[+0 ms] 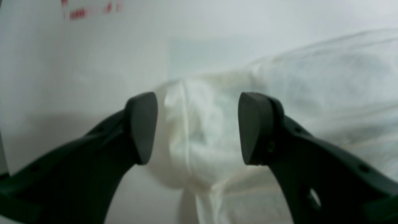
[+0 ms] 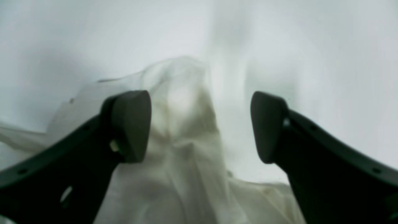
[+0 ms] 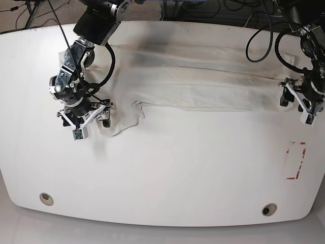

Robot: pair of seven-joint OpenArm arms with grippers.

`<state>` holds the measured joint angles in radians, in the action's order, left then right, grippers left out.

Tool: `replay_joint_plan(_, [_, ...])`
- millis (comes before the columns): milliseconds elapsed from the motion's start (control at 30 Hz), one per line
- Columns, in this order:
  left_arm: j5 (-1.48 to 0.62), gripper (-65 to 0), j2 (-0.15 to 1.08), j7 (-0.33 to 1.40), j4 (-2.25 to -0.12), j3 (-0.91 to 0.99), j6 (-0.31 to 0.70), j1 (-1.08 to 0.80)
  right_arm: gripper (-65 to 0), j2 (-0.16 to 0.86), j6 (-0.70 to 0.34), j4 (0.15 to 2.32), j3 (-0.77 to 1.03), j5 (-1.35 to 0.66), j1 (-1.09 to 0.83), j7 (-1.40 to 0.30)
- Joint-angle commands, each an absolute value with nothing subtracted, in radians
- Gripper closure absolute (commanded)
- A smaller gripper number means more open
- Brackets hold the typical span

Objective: Layout the t-shirt on the table in an organized manner, then fold the t-shirt properly
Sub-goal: 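Lower the folded edge onto the shirt and open both grippers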

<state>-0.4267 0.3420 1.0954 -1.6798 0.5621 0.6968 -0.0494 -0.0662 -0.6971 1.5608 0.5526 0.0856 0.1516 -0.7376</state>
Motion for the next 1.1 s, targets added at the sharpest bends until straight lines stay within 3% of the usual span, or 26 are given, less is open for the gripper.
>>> replay_joint_plan(0, [-0.449, -38.6, 0.363, 1.067, -1.684, 0.564, 0.698, -0.03, -46.9, -0.054, -0.698, 1.537, 0.549, 0.071, 0.188, -0.708])
replay_joint_plan(567, [-0.449, -38.5, 0.364, 1.066, -1.666, 0.564, 0.698, -0.042, -46.6, -0.056, -0.698, 1.371, 0.547, 0.073, 0.226, -0.628])
replay_joint_plan(667, [-0.449, -38.5, 0.364, 1.066, -1.664, 0.564, 0.698, -0.042, -44.1, -0.061, -0.698, 1.371, 0.547, 0.073, 0.22, -0.628])
replay_joint_plan(767, [-0.449, -38.5, 0.364, 1.066, -1.664, 0.564, 0.698, -0.042, -33.5, -0.062, -0.698, 1.371, 0.533, 0.073, 0.209, -0.628])
replay_joint_plan(967, [-0.449, -38.5, 0.364, 1.066, -1.662, 0.564, 0.698, -0.039, -1.4, -0.056, -0.698, 1.371, 0.466, 0.071, 0.199, -0.628])
replay_joint_plan(1067, [-0.449, -38.5, 0.364, 1.066, -1.662, 0.561, 0.698, -0.038, -0.6, -0.058, -0.698, 1.372, 0.463, 0.071, 0.199, -0.63])
